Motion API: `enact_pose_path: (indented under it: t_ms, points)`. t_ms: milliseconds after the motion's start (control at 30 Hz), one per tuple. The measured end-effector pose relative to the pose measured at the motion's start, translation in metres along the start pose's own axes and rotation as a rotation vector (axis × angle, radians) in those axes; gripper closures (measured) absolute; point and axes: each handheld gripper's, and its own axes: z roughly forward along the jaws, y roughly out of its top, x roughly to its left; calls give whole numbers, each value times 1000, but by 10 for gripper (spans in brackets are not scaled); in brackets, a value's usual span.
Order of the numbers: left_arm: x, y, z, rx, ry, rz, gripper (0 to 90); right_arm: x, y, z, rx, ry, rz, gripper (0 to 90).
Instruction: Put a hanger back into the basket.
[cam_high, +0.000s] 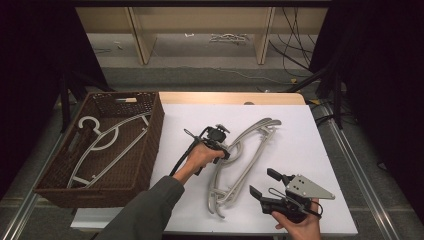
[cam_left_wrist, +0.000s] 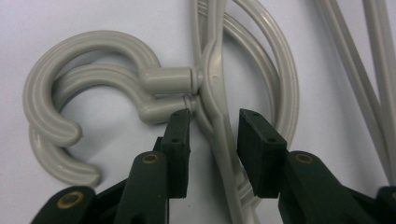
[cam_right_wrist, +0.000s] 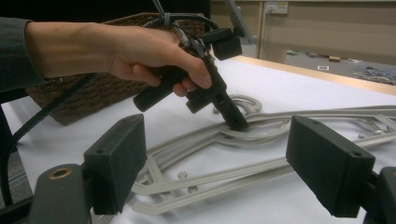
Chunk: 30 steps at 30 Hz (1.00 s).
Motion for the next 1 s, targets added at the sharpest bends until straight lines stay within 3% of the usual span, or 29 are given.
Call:
enact_pose_path:
  t_ms: [67, 200, 367, 400, 433, 500, 567, 600, 633, 700, 733, 833, 867, 900, 1000]
  points:
    - [0, 0, 0, 1, 2, 1, 654, 0, 0, 0, 1, 1, -2, 213]
    - [0, -1, 1, 31, -33, -45, 694, 0, -1, 1, -9, -1, -3, 213]
    - [1, -1, 0, 25, -30, -46, 722, 0, 0, 0, 8, -13, -12, 216]
    - [3, 0, -2, 21, -19, -28, 740, 0, 0, -1, 14, -10, -13, 216]
    - [3, 0, -3, 16, -38, -54, 754, 0, 0, -1, 12, -10, -13, 217]
    - [6, 1, -7, -5, -27, -54, 777, 0, 0, 0, 6, -11, -12, 217]
    - [10, 1, -10, -32, -56, -88, 797, 0, 0, 0, 13, -8, -12, 217]
    - [8, 1, -9, -74, -62, -135, 803, 1, 0, 0, 13, -7, -12, 217]
    - [11, 0, -11, -37, -59, -99, 805, 1, 0, 0, 13, -7, -12, 218]
    - [10, -1, -11, -76, -68, -142, 807, 1, 0, -1, 12, -7, -13, 218]
    - [12, -1, -14, -71, -76, -124, 812, 1, 0, 0, 6, -2, -10, 218]
    - [14, 0, -23, -130, -74, -134, 825, 0, 0, 0, 11, -7, -13, 218]
    - [12, 1, -24, -163, -76, -155, 824, 1, 0, 0, 7, -9, -13, 218]
    - [14, 1, -28, -161, -68, -131, 824, 1, 0, -1, 12, -6, -13, 219]
    - [16, -1, -33, -184, -64, -119, 824, 1, 0, 0, 11, -6, -13, 219]
